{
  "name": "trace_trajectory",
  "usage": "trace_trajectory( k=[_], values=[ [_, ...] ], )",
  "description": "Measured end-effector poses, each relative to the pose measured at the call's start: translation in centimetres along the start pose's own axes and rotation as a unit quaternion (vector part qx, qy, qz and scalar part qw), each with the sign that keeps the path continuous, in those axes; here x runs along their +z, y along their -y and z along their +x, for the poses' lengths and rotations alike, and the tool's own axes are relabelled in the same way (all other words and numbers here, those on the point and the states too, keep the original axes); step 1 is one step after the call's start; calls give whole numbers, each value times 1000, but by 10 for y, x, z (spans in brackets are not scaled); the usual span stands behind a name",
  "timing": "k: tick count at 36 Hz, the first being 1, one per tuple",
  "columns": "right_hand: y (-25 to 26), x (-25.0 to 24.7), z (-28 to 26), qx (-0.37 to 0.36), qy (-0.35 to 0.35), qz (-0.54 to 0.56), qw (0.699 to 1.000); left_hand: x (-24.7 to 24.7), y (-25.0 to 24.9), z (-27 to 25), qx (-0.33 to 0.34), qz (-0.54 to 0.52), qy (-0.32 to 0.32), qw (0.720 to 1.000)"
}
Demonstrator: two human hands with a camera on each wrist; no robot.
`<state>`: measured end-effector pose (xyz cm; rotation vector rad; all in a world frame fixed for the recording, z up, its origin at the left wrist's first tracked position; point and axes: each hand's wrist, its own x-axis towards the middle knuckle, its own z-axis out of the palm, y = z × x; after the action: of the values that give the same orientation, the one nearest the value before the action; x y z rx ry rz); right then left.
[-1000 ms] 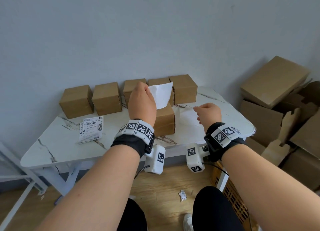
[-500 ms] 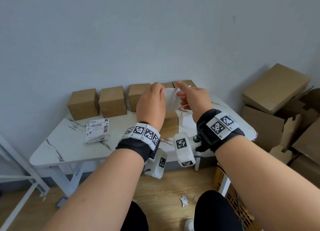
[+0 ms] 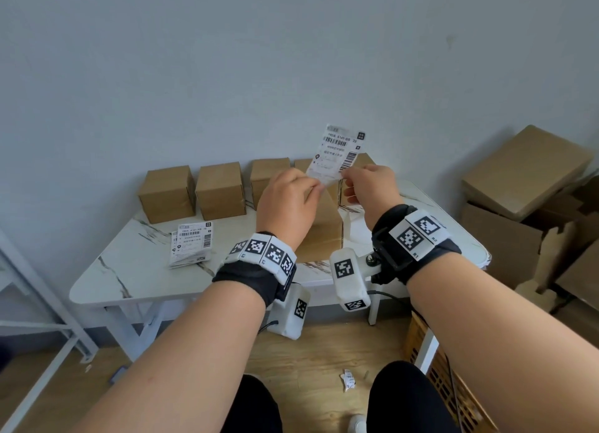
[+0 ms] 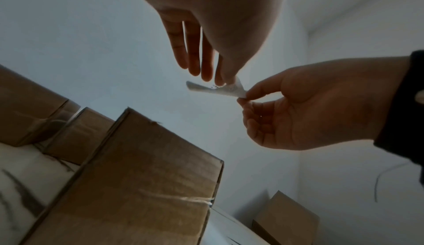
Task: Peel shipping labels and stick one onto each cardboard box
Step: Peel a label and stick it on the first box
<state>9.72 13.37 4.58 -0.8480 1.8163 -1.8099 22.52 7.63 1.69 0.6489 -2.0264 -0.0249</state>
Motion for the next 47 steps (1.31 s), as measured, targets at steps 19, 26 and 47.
trace_trajectory(
  k=[19,26,47],
  values=[
    [-14,16,12,-17,73,-55,996,-1,23,13,-306,-163,64,936],
    [-22,16,17,-63,75,-120,988,5,29,5,-290,-150,67,943],
    [-41,13,18,-97,86,-284,950,13,29,-13,-293,-83,124,944]
  ],
)
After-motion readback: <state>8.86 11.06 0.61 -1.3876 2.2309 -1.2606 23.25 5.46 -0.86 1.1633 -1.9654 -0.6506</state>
